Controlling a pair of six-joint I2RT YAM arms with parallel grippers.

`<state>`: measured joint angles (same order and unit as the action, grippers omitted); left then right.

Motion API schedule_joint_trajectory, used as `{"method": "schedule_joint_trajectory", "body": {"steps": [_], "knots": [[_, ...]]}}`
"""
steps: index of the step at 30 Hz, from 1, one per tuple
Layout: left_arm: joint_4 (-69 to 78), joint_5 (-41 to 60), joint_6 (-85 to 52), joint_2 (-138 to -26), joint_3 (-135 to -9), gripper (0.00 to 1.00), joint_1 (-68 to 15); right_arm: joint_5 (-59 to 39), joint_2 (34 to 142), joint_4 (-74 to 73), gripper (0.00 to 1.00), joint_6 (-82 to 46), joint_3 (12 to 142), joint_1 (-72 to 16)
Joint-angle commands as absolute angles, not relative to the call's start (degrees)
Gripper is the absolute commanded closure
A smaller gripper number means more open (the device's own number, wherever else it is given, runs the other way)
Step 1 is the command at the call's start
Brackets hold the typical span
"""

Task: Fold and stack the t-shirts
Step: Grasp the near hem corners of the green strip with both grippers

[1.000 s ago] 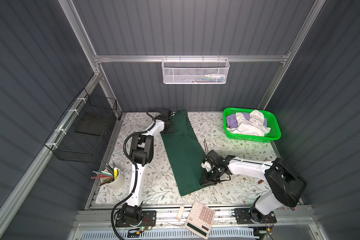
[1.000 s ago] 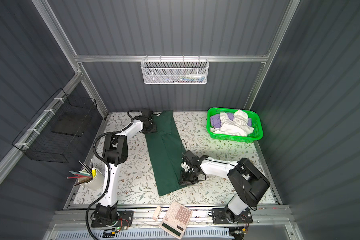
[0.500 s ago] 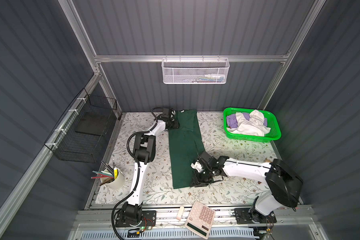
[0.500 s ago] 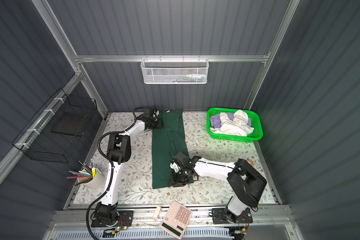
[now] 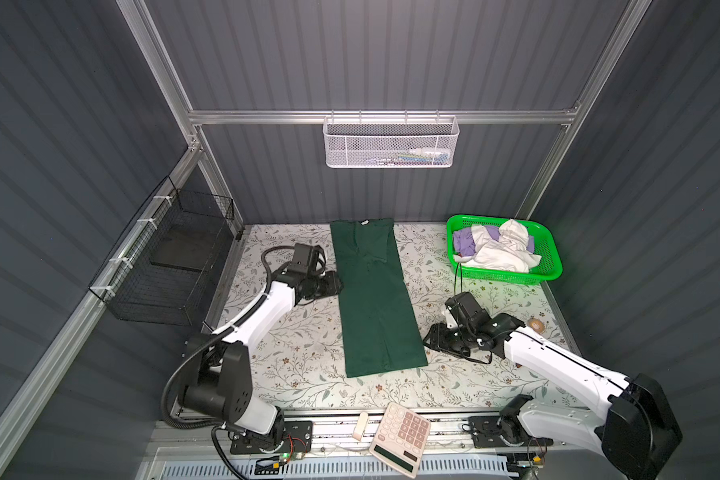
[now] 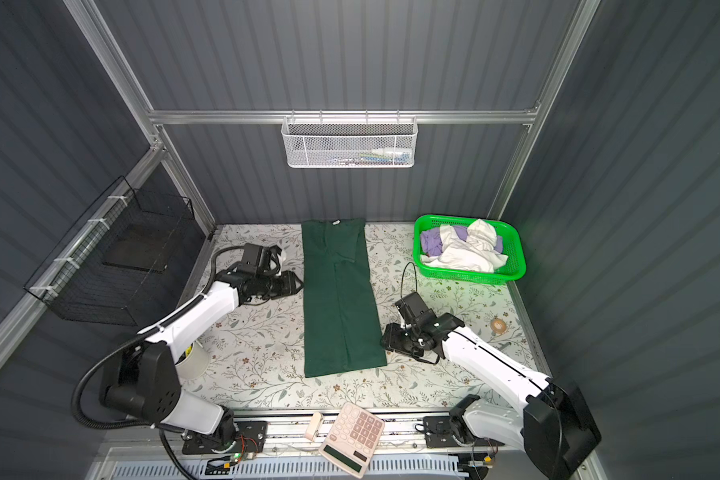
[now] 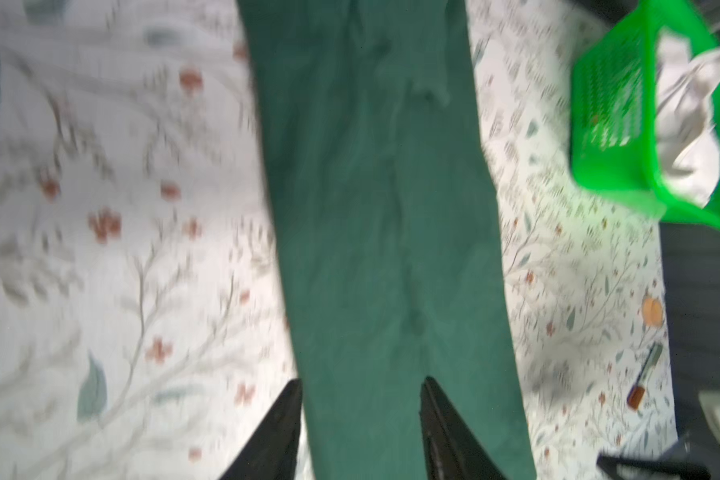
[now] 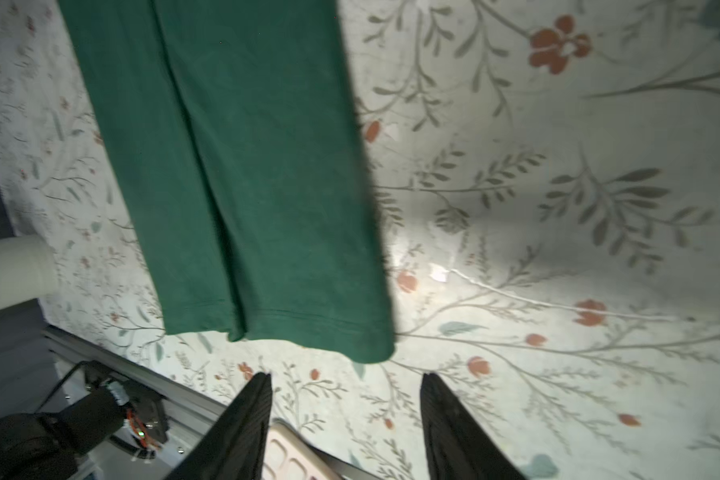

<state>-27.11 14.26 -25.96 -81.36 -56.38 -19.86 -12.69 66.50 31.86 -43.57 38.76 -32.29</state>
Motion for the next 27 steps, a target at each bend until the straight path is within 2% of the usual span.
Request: {"method": "schedule_joint_trajectory", "body": {"steps": [1,7,14,21,23,27], "knots": [[-33.69,21.76,-32.24,-73.75,-45.11,0.53,-20.86,-14.74,67.38,30.76,0.38,-41.58,36.63,-31.25],[-31.72,28.27,-38.41,-62.94,-31.27,0.51,-22.13,-18.25,72.62,23.58,0.42,-42.97,34.15,-31.04],[-31.29,29.39,-37.8,-66.23,-28.25,0.51,-23.88,-18.7,75.0,19.58,0.5,-44.25,31.03,-31.28],[-28.18,28.39,-40.77,-68.28,-26.41,0.51,-27.34,-20.23,78.63,17.52,0.53,-44.52,31.58,-32.35],[-26.52,28.39,-42.36,-68.5,-25.68,0.51,-28.73,-20.38,79.39,16.95,0.56,-44.56,31.64,-32.6],[-25.81,25.75,-44.16,-69.74,-26.37,0.51,-31.19,-21.18,80.13,17.27,0.69,-44.3,31.99,-32.95]]}}
